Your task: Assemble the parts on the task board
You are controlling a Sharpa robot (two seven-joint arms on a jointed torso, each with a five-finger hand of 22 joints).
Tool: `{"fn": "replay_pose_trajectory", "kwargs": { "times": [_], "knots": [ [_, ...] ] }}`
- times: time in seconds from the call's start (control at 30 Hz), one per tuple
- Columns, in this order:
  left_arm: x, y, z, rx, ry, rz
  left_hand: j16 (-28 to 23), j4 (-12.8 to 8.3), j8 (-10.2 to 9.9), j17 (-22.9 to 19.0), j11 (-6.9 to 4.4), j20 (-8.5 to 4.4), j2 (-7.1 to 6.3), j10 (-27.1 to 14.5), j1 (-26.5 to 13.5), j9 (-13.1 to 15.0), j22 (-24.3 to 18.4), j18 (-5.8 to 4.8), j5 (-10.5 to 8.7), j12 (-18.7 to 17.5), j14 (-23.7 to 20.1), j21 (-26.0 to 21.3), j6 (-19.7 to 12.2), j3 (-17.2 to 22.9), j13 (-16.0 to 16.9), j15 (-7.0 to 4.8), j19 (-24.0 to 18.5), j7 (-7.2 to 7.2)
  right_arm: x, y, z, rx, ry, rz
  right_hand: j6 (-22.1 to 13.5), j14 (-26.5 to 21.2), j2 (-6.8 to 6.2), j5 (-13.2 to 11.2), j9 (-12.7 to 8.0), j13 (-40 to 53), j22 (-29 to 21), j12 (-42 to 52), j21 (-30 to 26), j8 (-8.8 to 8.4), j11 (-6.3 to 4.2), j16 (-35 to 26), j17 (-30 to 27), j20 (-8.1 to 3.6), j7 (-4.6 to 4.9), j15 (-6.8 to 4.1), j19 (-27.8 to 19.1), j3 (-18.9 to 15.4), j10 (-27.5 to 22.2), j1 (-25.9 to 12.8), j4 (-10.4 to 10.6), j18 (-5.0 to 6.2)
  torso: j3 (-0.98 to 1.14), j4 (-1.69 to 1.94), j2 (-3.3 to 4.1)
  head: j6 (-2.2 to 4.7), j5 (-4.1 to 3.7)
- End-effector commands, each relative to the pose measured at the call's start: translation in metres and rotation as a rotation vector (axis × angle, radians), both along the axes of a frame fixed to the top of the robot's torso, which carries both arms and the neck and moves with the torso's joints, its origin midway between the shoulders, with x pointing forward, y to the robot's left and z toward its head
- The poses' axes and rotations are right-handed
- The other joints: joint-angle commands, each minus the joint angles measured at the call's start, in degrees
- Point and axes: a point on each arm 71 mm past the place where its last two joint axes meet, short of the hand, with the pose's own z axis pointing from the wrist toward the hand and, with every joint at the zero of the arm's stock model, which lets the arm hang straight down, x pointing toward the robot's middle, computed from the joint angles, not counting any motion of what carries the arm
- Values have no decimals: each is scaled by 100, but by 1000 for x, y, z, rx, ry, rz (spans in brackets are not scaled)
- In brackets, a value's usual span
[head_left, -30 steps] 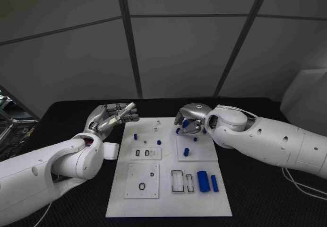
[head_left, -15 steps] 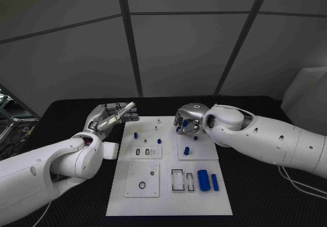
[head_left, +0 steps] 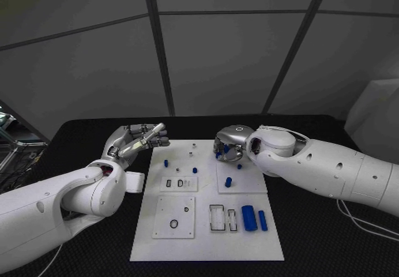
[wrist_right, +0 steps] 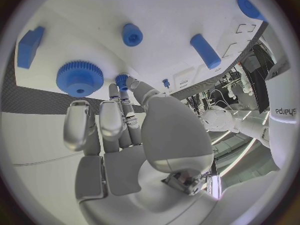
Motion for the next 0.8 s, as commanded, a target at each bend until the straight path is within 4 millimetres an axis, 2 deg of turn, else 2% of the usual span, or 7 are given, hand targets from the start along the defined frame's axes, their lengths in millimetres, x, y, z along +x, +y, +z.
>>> {"fn": "replay_pose_trajectory", "kwargs": {
  "times": [0.03, 0.33, 0.43, 0.57, 0.7, 0.8],
  "knots": [
    [0, -1, 2, -1, -7, -17, -33, -34, -35, 10, 34, 8, 33, -9, -41, -5, -6, -84, -26, -39, -25, 7, 7, -15, -4, 13, -17, 50, 1, 1, 0, -21, 11, 5, 48, 226, -70, -25, -3, -11, 7, -36, 12, -12, 1, 32, 5, 18, -10, 44, 12, 39, 53, -4, 4, -66, 2, -1, 4, -9, 4],
    [0, -1, 1, -1, -5, -17, -42, -37, -39, 11, 37, 11, 34, -13, -44, -5, -7, -84, -26, -44, -29, 5, 5, -16, -4, 16, -23, 53, 2, 1, 0, -16, 5, 10, 192, 217, -39, -31, 20, 7, 156, 4, 99, 45, -25, 124, 81, 18, -21, 23, 81, 206, 201, 52, 18, -90, 4, -2, 7, -24, -1],
    [0, -1, 1, -1, -5, -17, -42, -37, -39, 11, 37, 11, 34, -13, -44, -5, -7, -84, -26, -44, -29, 5, 5, -16, -4, 16, -23, 53, 1, 2, 3, 12, -27, 21, 337, 219, 29, -72, 43, 32, 372, 44, 215, 110, -64, 189, 140, 2, -43, -11, 212, 347, 349, 154, -16, -132, 6, -3, 8, -21, 2],
    [0, -1, 1, -1, -4, -18, -42, -37, -39, 11, 37, 11, 34, -13, -44, -5, -7, -84, -26, -44, -29, 5, 5, -16, -4, 16, -23, 53, -2, 4, 9, 62, -82, 37, 444, 213, 41, -102, 58, 56, 594, 57, 333, 152, -90, 225, 153, -17, -57, -35, 349, 452, 465, 212, -48, -176, 8, 1, 9, -1, 14],
    [0, 0, 1, 0, -3, -17, -47, -38, -41, 11, 39, 12, 37, -15, -46, -4, -7, -85, -26, -48, -31, 4, 4, -16, -4, 18, -26, 55, -6, 5, 16, 116, -135, 44, 459, 206, 38, -93, 58, 60, 615, 43, 347, 153, -96, 227, 137, -22, -58, -38, 357, 499, 481, 233, -65, -180, 2, 2, 8, 28, 23],
    [0, 1, 1, 0, -3, -16, -47, -38, -41, 11, 39, 12, 37, -15, -46, -4, -7, -85, -26, -48, -31, 4, 4, -16, -4, 18, -26, 55, -7, 6, 20, 150, -167, 40, 446, 185, 22, -10, 50, 59, 610, 2, 349, 133, -82, 211, 91, -23, -44, -28, 342, 574, 470, 235, -75, -177, -3, 2, 5, 21, 19]
  ]
}}
